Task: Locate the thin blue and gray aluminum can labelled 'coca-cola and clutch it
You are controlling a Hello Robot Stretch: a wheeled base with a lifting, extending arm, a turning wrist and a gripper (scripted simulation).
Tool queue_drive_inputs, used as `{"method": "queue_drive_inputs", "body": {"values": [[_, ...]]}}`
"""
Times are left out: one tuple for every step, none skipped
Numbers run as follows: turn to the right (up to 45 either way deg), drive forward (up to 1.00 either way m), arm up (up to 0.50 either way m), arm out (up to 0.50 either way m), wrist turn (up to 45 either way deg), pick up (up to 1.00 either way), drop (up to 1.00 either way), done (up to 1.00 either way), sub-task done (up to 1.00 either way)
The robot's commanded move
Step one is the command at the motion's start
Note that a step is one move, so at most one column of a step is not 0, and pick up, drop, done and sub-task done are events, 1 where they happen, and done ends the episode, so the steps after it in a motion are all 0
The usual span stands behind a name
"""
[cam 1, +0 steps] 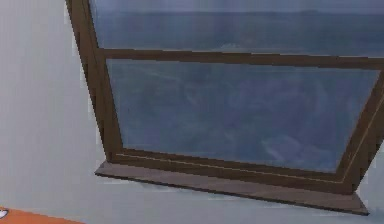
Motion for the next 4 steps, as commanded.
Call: {"method": "queue_drive_inputs", "body": {"values": [[-18.0, 0.00, 0.00, 0.00, 0.0, 0.00, 0.00, 0.00, 0.00], [0.0, 0.35, 0.00, 0.00, 0.0, 0.00, 0.00, 0.00, 0.00], [-45.0, 0.00, 0.00, 0.00, 0.0, 0.00, 0.00, 0.00, 0.00], [-15.0, 0.00, 0.00, 0.00, 0.0, 0.00, 0.00, 0.00, 0.00]]}}
